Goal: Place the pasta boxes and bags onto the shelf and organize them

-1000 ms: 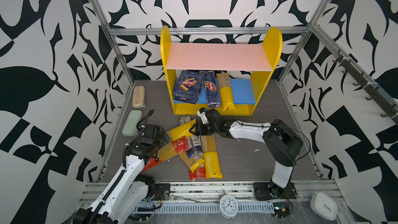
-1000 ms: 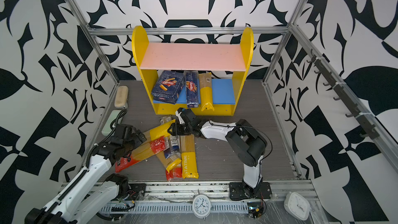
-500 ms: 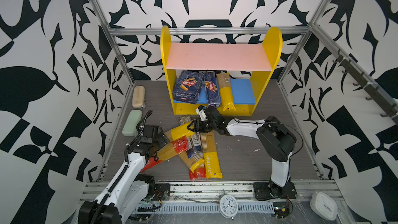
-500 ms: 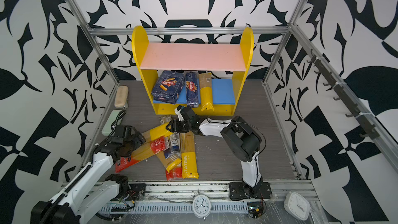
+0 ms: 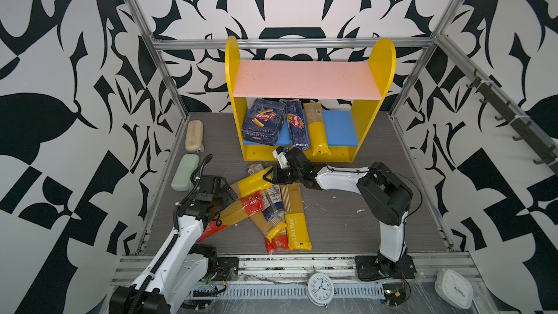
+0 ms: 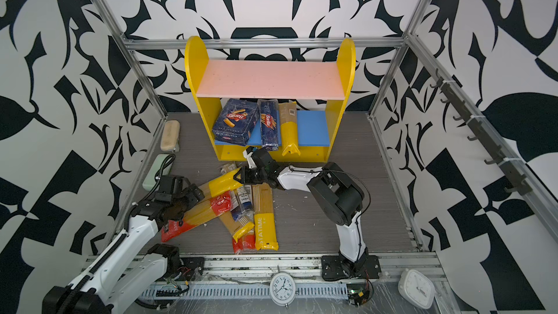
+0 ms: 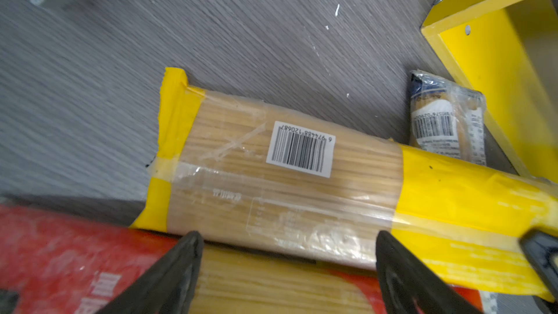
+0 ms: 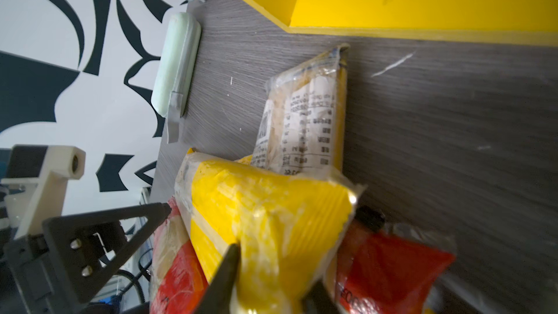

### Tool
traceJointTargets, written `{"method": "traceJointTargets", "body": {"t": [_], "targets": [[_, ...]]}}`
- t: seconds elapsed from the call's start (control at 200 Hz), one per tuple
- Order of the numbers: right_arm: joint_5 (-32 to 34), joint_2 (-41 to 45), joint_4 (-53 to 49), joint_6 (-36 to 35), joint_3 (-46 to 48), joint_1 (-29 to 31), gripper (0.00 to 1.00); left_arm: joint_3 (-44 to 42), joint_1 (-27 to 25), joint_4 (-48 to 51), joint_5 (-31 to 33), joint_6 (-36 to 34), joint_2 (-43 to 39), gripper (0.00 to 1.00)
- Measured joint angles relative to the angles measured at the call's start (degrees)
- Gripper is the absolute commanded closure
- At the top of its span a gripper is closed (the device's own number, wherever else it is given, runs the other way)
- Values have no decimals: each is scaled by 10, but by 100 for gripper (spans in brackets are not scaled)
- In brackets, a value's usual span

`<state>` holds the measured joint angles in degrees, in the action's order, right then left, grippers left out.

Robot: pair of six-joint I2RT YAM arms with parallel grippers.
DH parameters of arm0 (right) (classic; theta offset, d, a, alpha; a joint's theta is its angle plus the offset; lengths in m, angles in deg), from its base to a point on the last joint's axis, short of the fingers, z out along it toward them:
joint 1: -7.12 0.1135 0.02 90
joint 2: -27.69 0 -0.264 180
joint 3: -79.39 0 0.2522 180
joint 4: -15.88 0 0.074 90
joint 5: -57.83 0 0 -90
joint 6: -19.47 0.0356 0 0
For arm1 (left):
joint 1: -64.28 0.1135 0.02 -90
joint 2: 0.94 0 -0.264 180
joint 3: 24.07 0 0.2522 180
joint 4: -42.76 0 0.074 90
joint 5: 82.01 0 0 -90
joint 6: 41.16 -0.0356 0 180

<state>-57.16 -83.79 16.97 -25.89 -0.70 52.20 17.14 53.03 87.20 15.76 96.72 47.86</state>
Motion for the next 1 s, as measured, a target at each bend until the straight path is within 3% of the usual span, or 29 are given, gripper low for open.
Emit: {"method": "traceJointTargets", "body": {"t": [0.2,0.635,0.73,0.835,1.0], "targets": [[4,37,-1,1,32,0,86,0,0,6,-2,1,-7,6],[66,240,-59,-16,174,21,84,0,0,22,-12,14,-13,9],[92,285,-96,-27,195,35,77,0,0,21,-15,17,-13,10],[116,319,-146,-41,208,49,55,0,0,20,-18,18,-5,11],[156,351,-218,-69,208,53,46,0,0,14,-26,19,11,12]]}}
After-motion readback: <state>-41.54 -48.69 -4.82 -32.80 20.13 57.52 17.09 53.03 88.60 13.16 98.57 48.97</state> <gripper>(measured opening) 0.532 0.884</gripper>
